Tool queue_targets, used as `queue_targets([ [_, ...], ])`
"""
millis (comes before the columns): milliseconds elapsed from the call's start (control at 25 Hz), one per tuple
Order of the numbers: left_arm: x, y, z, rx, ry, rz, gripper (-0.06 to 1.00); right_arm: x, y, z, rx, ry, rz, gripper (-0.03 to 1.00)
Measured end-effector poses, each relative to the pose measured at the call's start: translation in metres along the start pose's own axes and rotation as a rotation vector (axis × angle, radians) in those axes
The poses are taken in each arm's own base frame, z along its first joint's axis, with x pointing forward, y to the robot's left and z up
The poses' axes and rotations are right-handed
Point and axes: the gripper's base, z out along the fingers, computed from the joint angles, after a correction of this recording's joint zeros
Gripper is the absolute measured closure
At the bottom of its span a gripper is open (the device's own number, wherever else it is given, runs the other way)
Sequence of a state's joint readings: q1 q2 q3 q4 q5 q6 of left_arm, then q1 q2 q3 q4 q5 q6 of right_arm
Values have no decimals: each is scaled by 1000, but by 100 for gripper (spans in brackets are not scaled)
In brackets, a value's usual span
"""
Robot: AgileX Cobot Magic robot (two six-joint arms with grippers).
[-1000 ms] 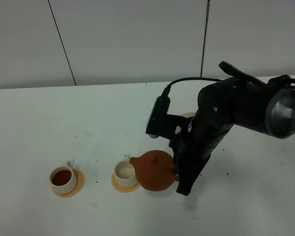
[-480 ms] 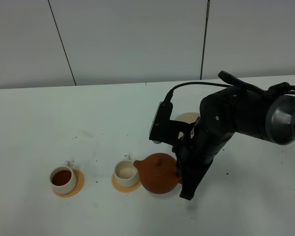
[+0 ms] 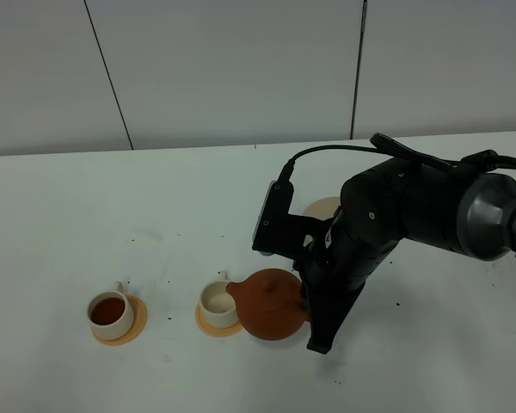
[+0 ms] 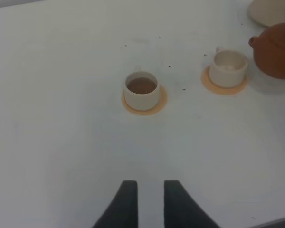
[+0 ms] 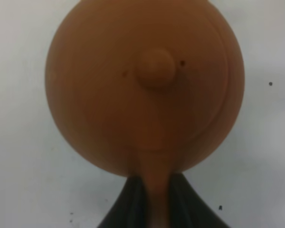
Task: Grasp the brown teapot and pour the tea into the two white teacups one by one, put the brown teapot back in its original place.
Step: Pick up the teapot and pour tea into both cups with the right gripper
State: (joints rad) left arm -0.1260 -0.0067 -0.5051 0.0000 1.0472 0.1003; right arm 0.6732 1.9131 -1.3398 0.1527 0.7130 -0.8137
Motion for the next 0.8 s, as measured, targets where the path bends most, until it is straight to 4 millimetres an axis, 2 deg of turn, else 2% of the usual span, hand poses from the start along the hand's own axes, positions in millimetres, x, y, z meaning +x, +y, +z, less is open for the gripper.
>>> queue_targets([
  [600,0,0,0,0,0,0,74,7,-1,0,12,86,-75,87],
  [800,0,0,0,0,0,0,74,1,3,-1,36,103,-142,87],
])
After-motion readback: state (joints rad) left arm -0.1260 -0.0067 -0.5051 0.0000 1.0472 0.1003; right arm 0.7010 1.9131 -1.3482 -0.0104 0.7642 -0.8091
